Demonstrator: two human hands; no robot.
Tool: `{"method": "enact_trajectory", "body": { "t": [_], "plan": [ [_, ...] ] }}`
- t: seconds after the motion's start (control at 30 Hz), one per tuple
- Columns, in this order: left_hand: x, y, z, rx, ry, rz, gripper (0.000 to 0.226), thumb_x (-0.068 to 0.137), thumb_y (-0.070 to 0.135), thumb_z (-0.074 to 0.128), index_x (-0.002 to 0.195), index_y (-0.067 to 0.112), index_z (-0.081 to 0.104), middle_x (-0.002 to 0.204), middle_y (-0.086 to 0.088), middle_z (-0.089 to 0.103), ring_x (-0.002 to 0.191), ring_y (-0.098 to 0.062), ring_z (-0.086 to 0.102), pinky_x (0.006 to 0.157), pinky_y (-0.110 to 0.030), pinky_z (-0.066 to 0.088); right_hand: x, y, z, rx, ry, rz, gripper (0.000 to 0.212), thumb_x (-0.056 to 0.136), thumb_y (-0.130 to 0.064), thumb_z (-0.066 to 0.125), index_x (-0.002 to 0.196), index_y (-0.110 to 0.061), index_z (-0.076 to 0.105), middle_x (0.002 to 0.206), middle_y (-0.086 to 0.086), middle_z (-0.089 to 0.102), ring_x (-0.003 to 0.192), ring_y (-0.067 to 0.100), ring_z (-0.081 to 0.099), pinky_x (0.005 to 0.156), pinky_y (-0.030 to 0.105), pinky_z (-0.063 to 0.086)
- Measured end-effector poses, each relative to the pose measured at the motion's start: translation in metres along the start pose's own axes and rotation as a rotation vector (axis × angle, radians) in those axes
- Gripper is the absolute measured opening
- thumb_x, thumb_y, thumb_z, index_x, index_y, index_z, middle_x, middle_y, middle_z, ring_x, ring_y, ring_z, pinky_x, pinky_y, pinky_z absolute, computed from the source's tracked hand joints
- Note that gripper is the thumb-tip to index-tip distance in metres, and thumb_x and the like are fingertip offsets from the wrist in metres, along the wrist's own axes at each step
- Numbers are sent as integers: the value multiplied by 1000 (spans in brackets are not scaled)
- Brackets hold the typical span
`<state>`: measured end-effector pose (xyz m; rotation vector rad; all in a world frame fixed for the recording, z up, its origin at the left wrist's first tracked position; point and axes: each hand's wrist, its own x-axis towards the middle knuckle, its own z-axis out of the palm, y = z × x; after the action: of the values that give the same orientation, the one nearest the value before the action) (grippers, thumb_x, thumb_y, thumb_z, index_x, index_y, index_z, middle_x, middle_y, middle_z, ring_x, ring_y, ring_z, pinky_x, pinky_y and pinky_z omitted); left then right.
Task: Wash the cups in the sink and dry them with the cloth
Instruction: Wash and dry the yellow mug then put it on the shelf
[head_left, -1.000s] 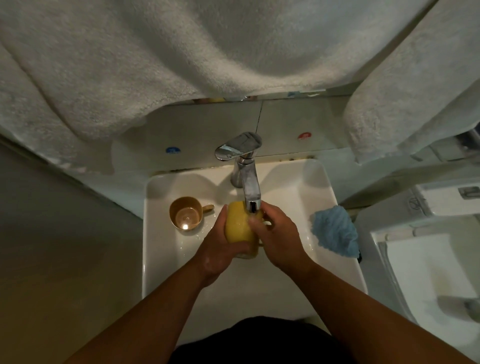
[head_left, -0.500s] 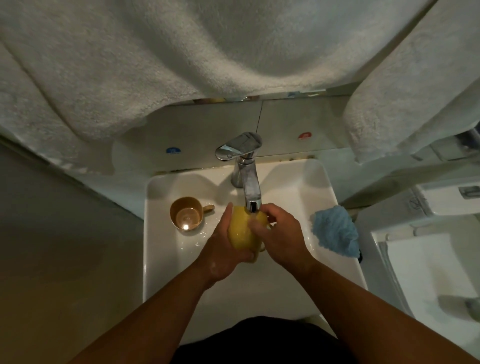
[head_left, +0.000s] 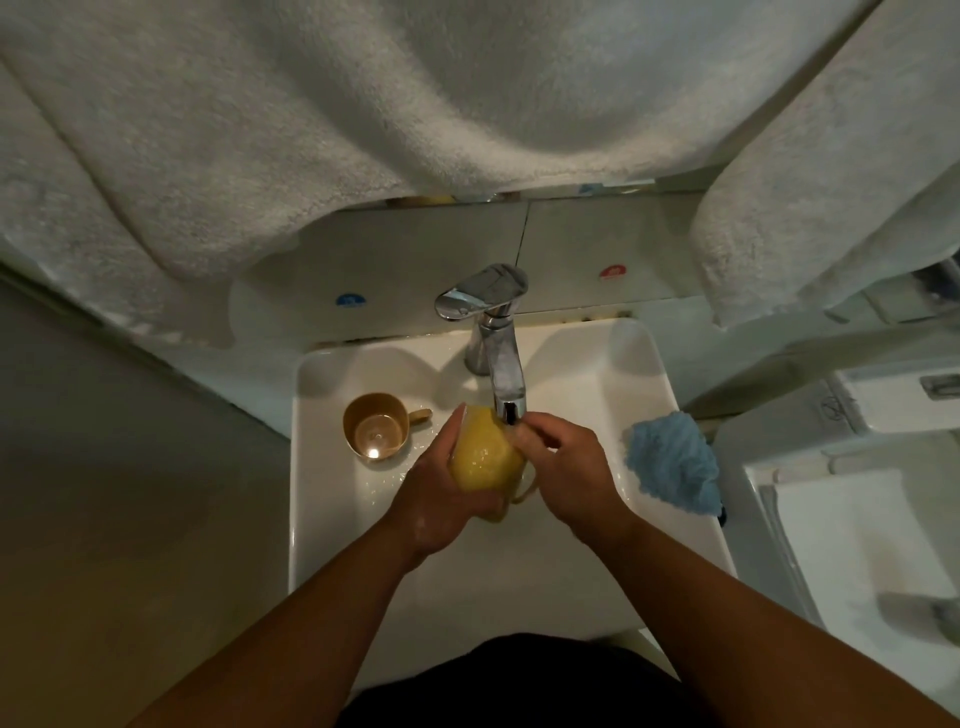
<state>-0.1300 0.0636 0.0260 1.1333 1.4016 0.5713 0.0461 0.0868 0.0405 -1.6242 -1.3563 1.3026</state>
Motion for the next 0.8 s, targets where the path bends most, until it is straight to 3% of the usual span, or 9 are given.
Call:
{"method": "enact_trajectory", "body": {
  "t": [0.1, 0.17, 0.23, 0.33, 0.47, 0.57, 0.63, 0.73, 0.8],
  "plan": [
    [0, -2, -1, 8, 9, 7, 123, 66, 9, 90, 159, 40, 15, 142, 10, 40, 120, -16, 50, 74, -16, 51, 0, 4, -3, -189, -128, -34, 25, 90, -36, 71, 112, -30, 64, 102, -7, 64, 95, 14, 60, 83, 28, 52],
    [1, -1, -1, 34, 10, 26, 122, 67, 12, 91, 159, 39, 15, 143, 10, 41, 123, -17, 50, 76, -15, 51, 1, 5, -7, -158, -112, -21, 19, 89, -36, 72, 107, -32, 67, 98, -8, 67, 93, 13, 62, 83, 32, 54],
    [1, 0, -2, 50, 22, 44, 120, 67, 16, 93, 159, 38, 20, 145, 8, 42, 126, -18, 48, 84, -20, 51, 2, 5, -11, -34, -34, -4, 8, 95, -29, 67, 100, -28, 73, 91, -8, 71, 88, 12, 65, 83, 36, 56],
    [1, 2, -2, 49, 37, 43, 111, 67, 28, 94, 155, 39, 28, 140, 9, 48, 122, -19, 53, 92, -33, 55, -2, 5, -8, -24, -22, 4, 6, 95, -24, 66, 99, -24, 70, 90, -6, 70, 85, 10, 63, 75, 24, 53],
    [-1, 3, 1, 71, 56, 97, 84, 69, 39, 92, 134, 54, 40, 120, 20, 57, 106, -8, 61, 82, -27, 59, -8, 6, -8, -25, -166, 34, 34, 81, -24, 82, 107, -18, 62, 98, -6, 67, 87, 6, 63, 72, 15, 54],
    [-2, 5, 2, 61, 42, 75, 73, 68, 35, 94, 113, 61, 42, 112, 24, 57, 100, -6, 61, 79, -30, 61, -6, 7, -17, 104, -142, 12, 20, 86, -15, 77, 103, -12, 67, 97, 4, 70, 88, 10, 66, 75, 19, 55],
    [0, 4, 0, 61, 41, 66, 74, 63, 40, 95, 117, 55, 47, 116, 18, 61, 104, -12, 64, 81, -35, 62, -8, 14, -19, 99, -132, 7, 17, 85, -14, 78, 99, -12, 68, 96, 4, 72, 92, 16, 68, 81, 26, 58],
    [1, 1, -7, 196, 76, 97, 89, 58, 29, 98, 130, 40, 48, 116, 13, 60, 102, -14, 62, 77, -19, 54, -12, 23, -18, -68, -151, 12, 10, 87, -21, 77, 94, -18, 71, 88, -4, 73, 85, 13, 69, 81, 32, 57],
    [1, -1, -12, 285, 94, 164, 97, 55, 26, 99, 139, 28, 50, 119, 11, 58, 104, -13, 58, 77, -7, 45, -10, 25, -16, -139, -119, -3, 16, 89, -24, 75, 104, -25, 70, 93, -8, 73, 86, 8, 69, 80, 30, 57]
  ]
}}
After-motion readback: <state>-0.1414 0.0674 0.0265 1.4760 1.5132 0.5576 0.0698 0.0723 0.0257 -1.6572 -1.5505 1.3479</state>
